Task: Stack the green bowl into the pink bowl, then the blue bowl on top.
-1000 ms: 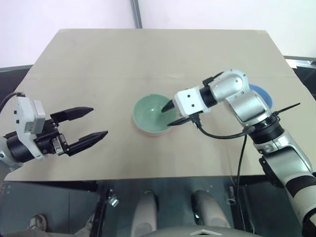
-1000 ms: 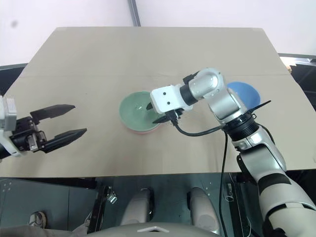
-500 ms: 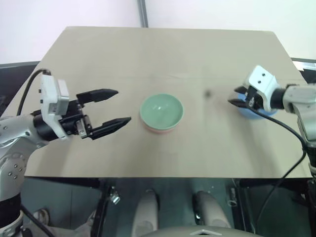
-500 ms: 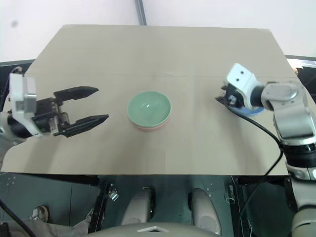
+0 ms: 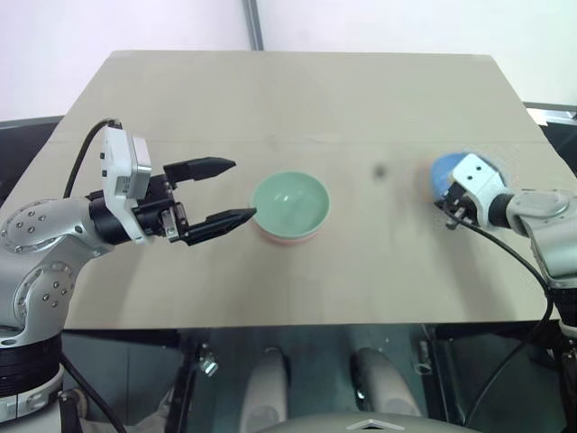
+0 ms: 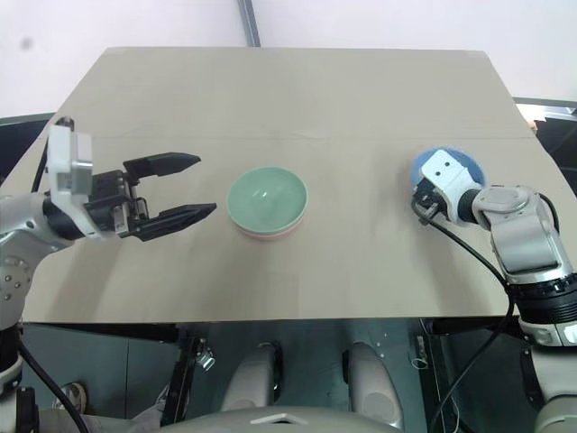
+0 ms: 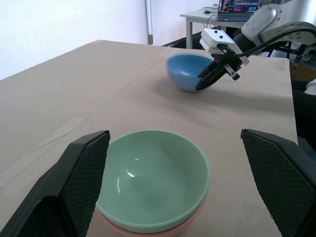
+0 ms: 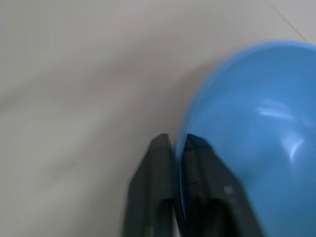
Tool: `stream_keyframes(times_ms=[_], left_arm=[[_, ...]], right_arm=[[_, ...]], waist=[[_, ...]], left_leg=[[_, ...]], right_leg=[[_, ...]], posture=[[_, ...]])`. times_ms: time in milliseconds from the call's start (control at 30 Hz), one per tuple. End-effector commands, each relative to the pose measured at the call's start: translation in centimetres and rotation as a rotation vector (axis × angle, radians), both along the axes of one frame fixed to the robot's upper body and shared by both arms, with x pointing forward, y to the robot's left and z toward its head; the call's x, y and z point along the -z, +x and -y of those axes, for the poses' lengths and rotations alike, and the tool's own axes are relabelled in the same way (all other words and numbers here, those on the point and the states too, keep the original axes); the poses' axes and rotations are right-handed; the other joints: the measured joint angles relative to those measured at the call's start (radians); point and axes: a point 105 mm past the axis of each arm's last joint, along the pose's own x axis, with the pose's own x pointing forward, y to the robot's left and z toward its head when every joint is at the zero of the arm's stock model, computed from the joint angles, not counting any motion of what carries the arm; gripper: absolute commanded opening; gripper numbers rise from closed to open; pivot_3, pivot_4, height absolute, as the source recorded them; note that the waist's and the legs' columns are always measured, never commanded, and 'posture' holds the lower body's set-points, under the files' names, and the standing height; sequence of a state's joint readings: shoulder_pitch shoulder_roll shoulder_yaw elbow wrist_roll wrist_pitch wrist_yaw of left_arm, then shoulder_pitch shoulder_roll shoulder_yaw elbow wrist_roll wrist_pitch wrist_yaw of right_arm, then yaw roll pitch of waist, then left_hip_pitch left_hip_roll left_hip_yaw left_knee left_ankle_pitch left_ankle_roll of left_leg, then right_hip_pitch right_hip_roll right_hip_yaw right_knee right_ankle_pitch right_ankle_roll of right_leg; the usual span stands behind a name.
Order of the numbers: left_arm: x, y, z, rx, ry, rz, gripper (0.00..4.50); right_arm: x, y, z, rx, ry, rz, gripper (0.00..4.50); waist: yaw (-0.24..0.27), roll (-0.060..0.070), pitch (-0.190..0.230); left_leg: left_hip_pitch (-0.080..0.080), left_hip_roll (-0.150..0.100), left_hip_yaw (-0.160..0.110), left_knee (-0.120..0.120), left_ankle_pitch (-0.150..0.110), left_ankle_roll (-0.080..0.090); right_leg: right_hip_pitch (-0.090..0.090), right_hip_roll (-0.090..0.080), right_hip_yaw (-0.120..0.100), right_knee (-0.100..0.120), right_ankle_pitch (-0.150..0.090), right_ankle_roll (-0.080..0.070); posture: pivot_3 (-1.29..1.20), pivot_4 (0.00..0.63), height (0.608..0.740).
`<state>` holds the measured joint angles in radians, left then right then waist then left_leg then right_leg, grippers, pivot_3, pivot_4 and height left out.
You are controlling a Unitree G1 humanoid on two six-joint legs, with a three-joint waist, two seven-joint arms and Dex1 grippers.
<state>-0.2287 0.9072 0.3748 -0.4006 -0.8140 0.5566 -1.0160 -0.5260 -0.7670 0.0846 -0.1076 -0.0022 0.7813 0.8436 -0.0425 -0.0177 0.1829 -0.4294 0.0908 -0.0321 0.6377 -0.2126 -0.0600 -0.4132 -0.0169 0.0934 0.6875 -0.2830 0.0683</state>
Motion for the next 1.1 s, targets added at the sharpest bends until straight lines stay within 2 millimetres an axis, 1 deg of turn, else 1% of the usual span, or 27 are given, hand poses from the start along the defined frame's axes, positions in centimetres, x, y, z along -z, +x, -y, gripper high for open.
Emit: stream_keyframes(times_ms=[33,67,100,133,167,233,333,400,500,567,700,733,800,867,900,967,1067,1100], left_arm=[[-0.6,-0.3,-0.3,-0.02,0.003,0.037,4.5],[-0.6,-0.4,-0.4,-0.025,0.002,0.036,4.5],[-0.5,-0.4,-0.6,-0.031,0.003,0.033,4.5],[0.0,-0.9,-1.1,-0.024,0.001,0.006,4.5],[0.6,-1.3,-1.6,-0.02,0.001,-0.028,4.5],[1.5,-1.9,-2.5,-0.035,0.012,-0.072,4.5],[2.6,-2.4,-3.9,-0.077,0.034,-0.103,4.5],[3.2,-2.7,-4.5,-0.105,0.042,-0.111,4.5],[3.4,-3.0,-4.8,-0.132,0.048,-0.104,4.5],[3.4,-3.2,-4.6,-0.137,0.047,-0.097,4.5],[3.2,-3.3,-4.4,-0.152,0.047,-0.078,4.5],[3.1,-3.3,-4.3,-0.155,0.047,-0.075,4.5],[3.1,-3.3,-4.2,-0.162,0.045,-0.07,4.5],[3.0,-3.3,-4.0,-0.164,0.038,-0.07,4.5],[2.9,-3.3,-3.9,-0.162,0.032,-0.07,4.5],[2.6,-3.2,-3.5,-0.157,0.022,-0.068,4.5],[2.4,-2.8,-3.0,-0.156,0.027,-0.051,4.5],[2.4,-2.4,-2.9,-0.184,0.04,-0.015,4.5]], right_arm=[[-2.8,0.0,-2.1,-0.137,-0.005,0.139,0.05],[-3.4,-0.4,-3.5,-0.218,0.011,0.164,0.05],[-4.2,-1.4,-5.4,-0.33,0.047,0.186,0.05],[-5.3,-2.8,-8.4,-0.468,0.117,0.195,0.05],[-6.2,-4.1,-10.7,-0.578,0.167,0.207,0.05],[-7.6,-5.7,-13.9,-0.713,0.228,0.236,0.05],[-8.5,-6.9,-17.1,-0.832,0.257,0.251,0.05],[-8.9,-7.4,-18.9,-0.902,0.267,0.257,0.05],[-8.8,-8.1,-21.2,-0.996,0.272,0.239,0.05],[-8.2,-8.3,-21.9,-1.022,0.267,0.222,0.05],[-6.5,-7.6,-22.8,-1.02,0.24,0.19,0.05],[-6.1,-7.0,-22.8,-1.007,0.216,0.201,0.86],[-6.1,-6.3,-22.7,-0.989,0.198,0.226,1.6],[-6.8,-5.8,-22.6,-0.954,0.2,0.278,2.58],[-7.1,-5.9,-22.3,-0.954,0.201,0.283,2.96],[-7.6,-6.4,-21.8,-0.964,0.212,0.286,3.94],[-8.8,-7.8,-20.7,-0.984,0.28,0.287,3.94],[-9.6,-8.1,-19.9,-0.954,0.336,0.295,3.94]], waist=[[-0.001,0.0,0.0],[-0.001,0.0,0.0],[-0.002,0.0,0.0],[-0.005,0.0,0.0],[-0.022,0.001,0.0],[-0.025,0.001,0.001],[-0.02,0.0,0.0],[-0.007,-0.001,-0.001],[0.001,-0.001,0.0],[0.005,-0.001,-0.001],[0.005,-0.002,-0.001],[0.005,-0.002,-0.001],[0.003,-0.001,-0.001],[0.002,-0.001,-0.001],[0.002,-0.001,-0.001],[0.002,-0.001,-0.001],[0.005,-0.001,-0.001],[0.006,-0.001,-0.001]], left_leg=[[0.0,0.0,0.0,0.0,0.0,0.0],[0.0,0.0,0.0,0.0,0.0,0.0],[0.0,0.0,0.0,0.0,0.0,0.0],[0.0,0.0,0.0,0.0,0.0,0.0],[0.0,0.0,0.0,0.0,0.0,0.0],[0.001,0.001,0.0,-0.001,0.0,0.0],[0.001,0.001,-0.001,-0.001,0.0,0.0],[0.0,0.001,-0.002,0.0,0.0,0.0],[0.0,0.001,-0.001,0.001,0.0,0.0],[0.0,0.001,-0.002,0.001,0.0,0.0],[-0.001,0.001,-0.002,0.001,0.0,0.0],[0.0,0.001,-0.002,0.001,0.0,0.0],[0.0,0.001,-0.002,0.001,0.0,0.0],[0.0,0.001,-0.002,0.001,0.0,0.0],[0.0,0.001,-0.002,0.001,0.0,0.0],[0.0,0.001,-0.002,0.001,0.0,0.0],[0.0,0.001,-0.002,0.0,0.0,0.0],[0.0,0.001,-0.002,0.0,0.0,0.0]], right_leg=[[0.0,0.0,0.0,0.0,0.0,0.0],[0.0,0.0,0.0,0.0,0.0,0.0],[0.0,0.0,0.0,0.0,0.0,0.0],[0.0,0.0,0.0,0.0,0.0,0.0],[0.0,0.0,0.0,0.0,0.0,0.0],[0.0,0.001,0.0,0.001,0.0,0.0],[0.0,0.001,-0.001,0.001,0.0,0.0],[0.001,0.0,-0.003,0.001,0.0,0.0],[0.001,0.0,-0.003,0.001,0.0,0.0],[0.001,0.0,-0.004,0.001,0.0,0.0],[0.001,0.0,-0.004,0.001,0.0,0.0],[0.001,0.0,-0.004,0.001,0.0,0.0],[0.001,0.0,-0.004,0.001,0.0,0.0],[0.001,0.0,-0.004,0.001,0.0,0.0],[0.001,0.0,-0.004,0.001,0.0,0.0],[0.001,0.0,-0.004,0.001,0.0,0.0],[0.001,0.0,-0.004,0.001,0.0,0.0],[0.001,0.0,-0.004,0.001,0.0,0.0]], posture=[[0.0,0.15,0.74],[0.0,0.15,0.74],[0.0,0.15,0.74],[0.0,0.15,0.74],[0.0,0.15,0.74],[0.0,0.15,0.74],[0.0,0.15,0.74],[0.0,0.15,0.74],[0.0,0.15,0.74],[0.0,0.15,0.74],[0.0,0.15,0.74],[0.0,0.15,0.74],[0.0,0.15,0.74],[0.0,0.15,0.74],[0.0,0.15,0.74],[0.0,0.15,0.74],[0.0,0.15,0.74],[0.0,0.15,0.74]])
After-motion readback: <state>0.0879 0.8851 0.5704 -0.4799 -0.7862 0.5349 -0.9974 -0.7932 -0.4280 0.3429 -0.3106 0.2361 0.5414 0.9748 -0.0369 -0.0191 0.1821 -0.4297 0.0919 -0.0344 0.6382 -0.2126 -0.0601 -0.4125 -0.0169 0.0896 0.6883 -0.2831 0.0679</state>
